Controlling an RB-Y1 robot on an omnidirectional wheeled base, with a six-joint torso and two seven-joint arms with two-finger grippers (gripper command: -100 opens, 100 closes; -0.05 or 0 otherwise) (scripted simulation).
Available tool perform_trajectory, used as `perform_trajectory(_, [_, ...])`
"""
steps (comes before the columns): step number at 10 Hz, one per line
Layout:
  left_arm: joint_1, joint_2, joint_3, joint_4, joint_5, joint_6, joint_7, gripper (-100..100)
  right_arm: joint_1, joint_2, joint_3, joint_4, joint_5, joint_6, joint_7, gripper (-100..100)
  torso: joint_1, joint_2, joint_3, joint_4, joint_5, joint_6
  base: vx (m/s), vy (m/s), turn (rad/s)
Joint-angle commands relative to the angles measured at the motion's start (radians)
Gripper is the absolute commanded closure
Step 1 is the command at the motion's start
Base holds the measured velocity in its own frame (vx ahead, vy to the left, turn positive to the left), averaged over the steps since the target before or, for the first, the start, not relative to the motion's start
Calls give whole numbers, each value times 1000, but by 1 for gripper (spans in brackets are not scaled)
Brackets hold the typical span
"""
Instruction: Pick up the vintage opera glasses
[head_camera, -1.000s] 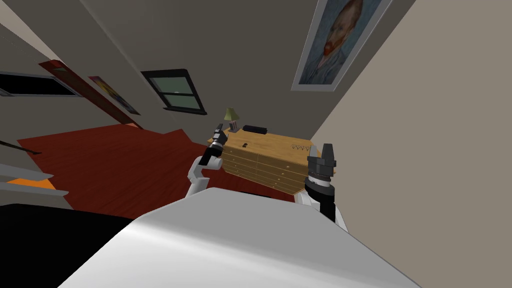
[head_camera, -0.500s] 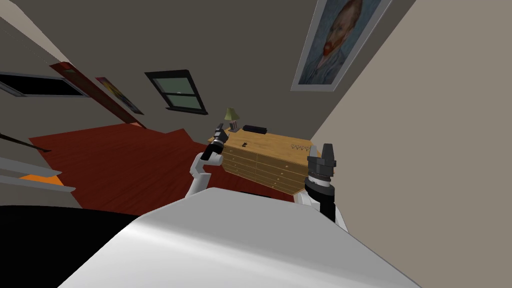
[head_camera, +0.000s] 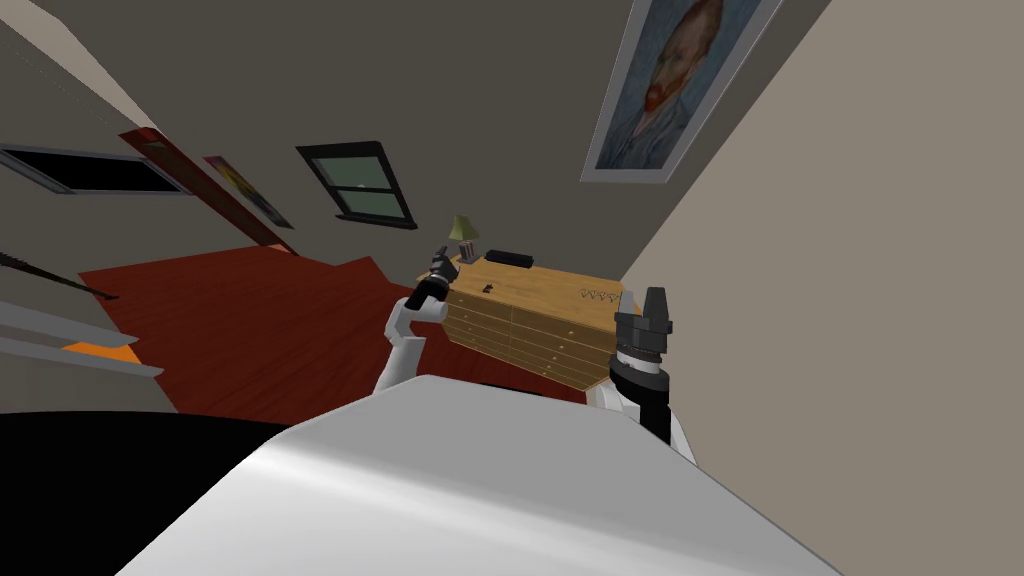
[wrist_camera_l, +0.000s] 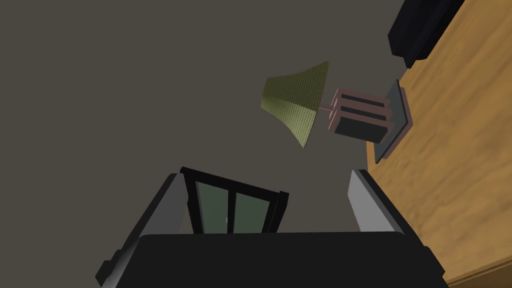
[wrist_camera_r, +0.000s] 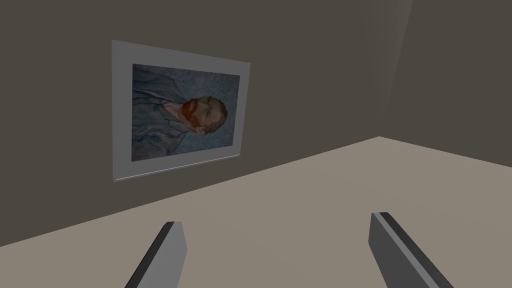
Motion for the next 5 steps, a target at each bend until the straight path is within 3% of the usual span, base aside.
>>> perform_trajectory(1, [-45,-4,10,28,-1,50,43,-100,0,0,0,0,0,0,0,0,0,0,0,0,0,0,-3,-40,36])
perform_trajectory(2, [-45,-4,10,28,-1,71,43,-100,0,0,0,0,0,0,0,0,-1,0,0,0,0,0,-4,-42,29])
perform_trajectory(3, [-86,-7,20,56,0,105,85,-100,0,0,0,0,0,0,0,0,-1,0,0,0,0,0,-9,-42,50])
perform_trajectory(4, [-86,-7,20,56,0,131,85,-100,0,0,0,0,0,0,0,0,-1,0,0,0,0,0,0,-42,23])
perform_trajectory(5, [-125,-10,29,87,0,157,127,-100,0,0,0,0,0,0,0,0,-1,0,0,0,0,0,18,-55,42])
